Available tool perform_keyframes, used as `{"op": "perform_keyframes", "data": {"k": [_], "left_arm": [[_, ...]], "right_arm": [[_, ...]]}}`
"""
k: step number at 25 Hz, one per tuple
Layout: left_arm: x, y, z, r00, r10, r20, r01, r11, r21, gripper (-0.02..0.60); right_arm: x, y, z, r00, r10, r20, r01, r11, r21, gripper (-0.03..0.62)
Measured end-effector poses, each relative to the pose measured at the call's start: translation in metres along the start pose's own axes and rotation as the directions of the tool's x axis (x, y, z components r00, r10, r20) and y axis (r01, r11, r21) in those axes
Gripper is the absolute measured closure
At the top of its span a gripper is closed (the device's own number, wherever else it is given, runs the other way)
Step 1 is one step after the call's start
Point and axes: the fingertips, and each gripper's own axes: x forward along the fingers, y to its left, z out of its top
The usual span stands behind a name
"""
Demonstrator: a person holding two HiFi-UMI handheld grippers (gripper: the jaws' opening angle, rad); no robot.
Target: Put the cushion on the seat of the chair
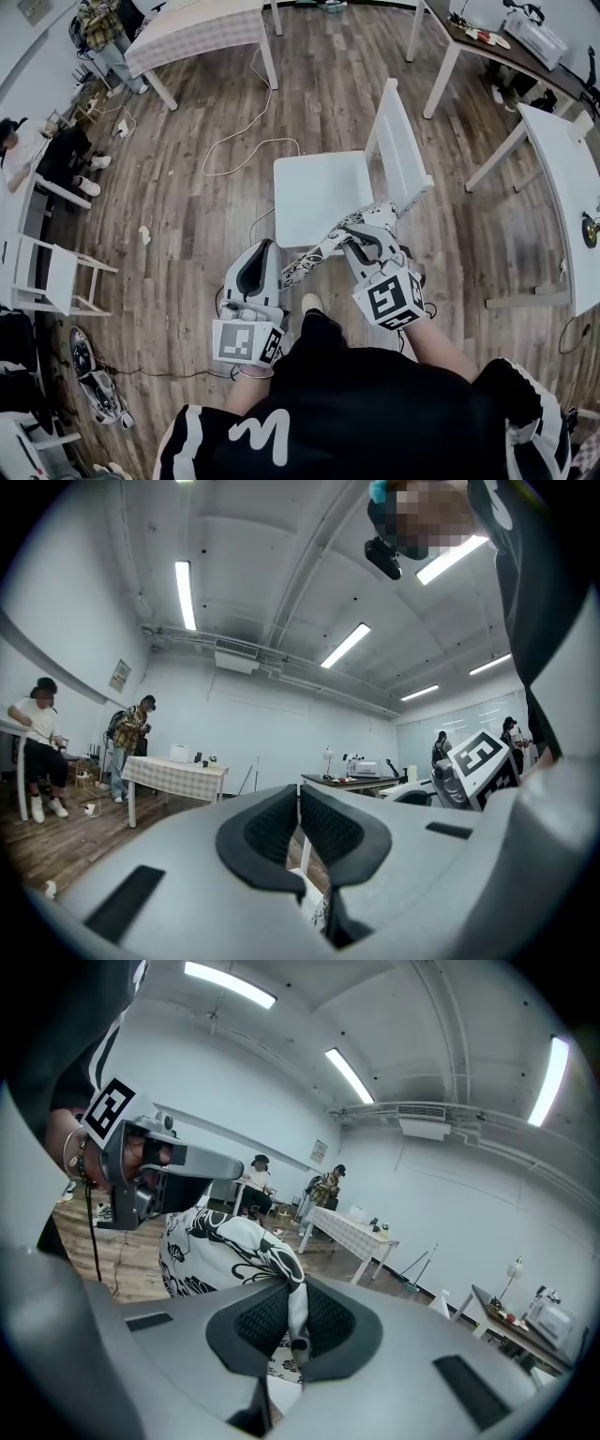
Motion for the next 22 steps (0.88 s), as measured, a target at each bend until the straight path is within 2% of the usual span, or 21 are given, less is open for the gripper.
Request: {"op": "perform_keyframes", "data": {"k": [9,22], "left_arm": [[0.043,0.042,-0.004,0.999,-0.044,-0.016,0.044,0.999,-0.017,0.568],[0.093,0.092,-0.017,0.993,-0.108,-0.054,0.106,0.994,-0.029,0.568]], "right_arm": [[0.045,-0.032,0.000,0.997,-0.053,-0.051,0.055,0.998,0.028,0.566],[0.109,-0.054,-0.017,0.988,-0.088,-0.130,0.099,0.991,0.085,0.566]]}}
